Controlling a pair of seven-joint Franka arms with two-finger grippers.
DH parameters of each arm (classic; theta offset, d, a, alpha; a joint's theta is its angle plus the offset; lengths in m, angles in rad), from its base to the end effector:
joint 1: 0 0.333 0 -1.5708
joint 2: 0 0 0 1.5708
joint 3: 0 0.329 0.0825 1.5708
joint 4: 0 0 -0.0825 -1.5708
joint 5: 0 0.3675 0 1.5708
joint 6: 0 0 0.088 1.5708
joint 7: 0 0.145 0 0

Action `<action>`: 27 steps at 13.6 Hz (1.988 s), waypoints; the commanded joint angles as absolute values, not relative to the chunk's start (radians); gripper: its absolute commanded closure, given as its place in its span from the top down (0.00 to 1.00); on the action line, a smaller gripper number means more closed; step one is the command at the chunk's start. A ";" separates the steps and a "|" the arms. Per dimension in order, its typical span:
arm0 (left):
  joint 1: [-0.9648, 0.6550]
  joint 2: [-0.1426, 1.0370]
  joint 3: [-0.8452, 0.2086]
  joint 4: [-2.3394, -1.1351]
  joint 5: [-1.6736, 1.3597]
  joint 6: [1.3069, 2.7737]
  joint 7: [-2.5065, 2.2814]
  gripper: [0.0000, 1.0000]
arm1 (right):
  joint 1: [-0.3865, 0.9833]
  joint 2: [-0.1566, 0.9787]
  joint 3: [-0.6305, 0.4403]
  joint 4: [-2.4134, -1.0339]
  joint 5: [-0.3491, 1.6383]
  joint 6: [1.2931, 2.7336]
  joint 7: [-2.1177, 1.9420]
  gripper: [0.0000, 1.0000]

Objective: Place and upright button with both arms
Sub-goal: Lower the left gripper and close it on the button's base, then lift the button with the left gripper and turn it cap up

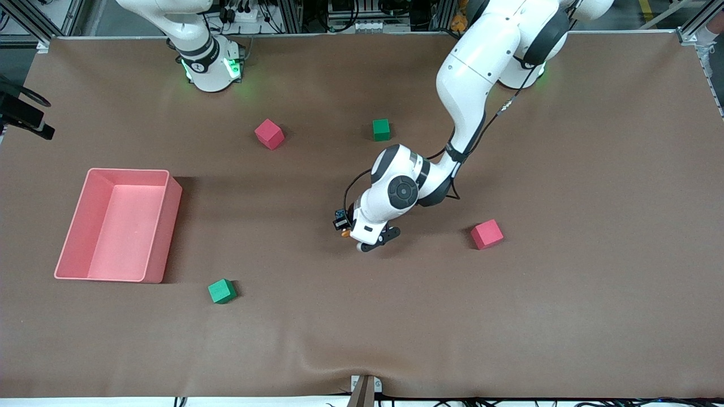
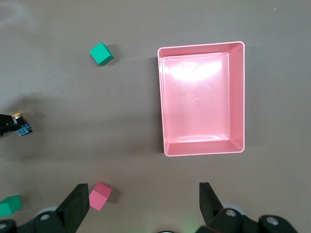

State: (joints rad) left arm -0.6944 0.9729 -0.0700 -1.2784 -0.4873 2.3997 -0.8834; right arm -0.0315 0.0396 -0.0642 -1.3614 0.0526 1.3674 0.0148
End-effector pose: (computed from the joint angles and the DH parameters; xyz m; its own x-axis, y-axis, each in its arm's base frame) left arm 0.5524 -0.5328 0.1576 0.8659 0.4138 -0.2811 0.4901 -0.8142 0.3112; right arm 0.5252 -0.0411 0.6543 0.9944 -0.0997 -0.0340 -0.1013 -0.9937 -0.0488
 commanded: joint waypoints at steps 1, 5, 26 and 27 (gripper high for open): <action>-0.696 0.933 -0.035 -1.261 -0.491 2.349 -0.894 0.00 | -0.051 0.029 -0.054 -1.367 0.066 1.373 0.015 1.00; -0.704 0.868 -0.026 -1.264 -0.459 2.344 -0.905 0.00 | -0.051 0.029 -0.054 -1.367 0.067 1.373 0.015 1.00; -1.020 0.778 0.028 -1.284 0.702 2.125 -1.902 0.02 | -0.041 0.032 -0.054 -1.367 0.038 1.374 -0.103 1.00; -1.038 0.781 0.031 -1.285 0.722 2.112 -1.939 0.02 | -0.041 0.032 -0.054 -1.367 0.038 1.374 -0.103 1.00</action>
State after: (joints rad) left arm -1.0058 0.7786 0.0105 -1.2810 0.6616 2.1349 -1.8600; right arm -0.0312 0.0396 -0.0599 -1.3612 0.0422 1.3686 -0.0902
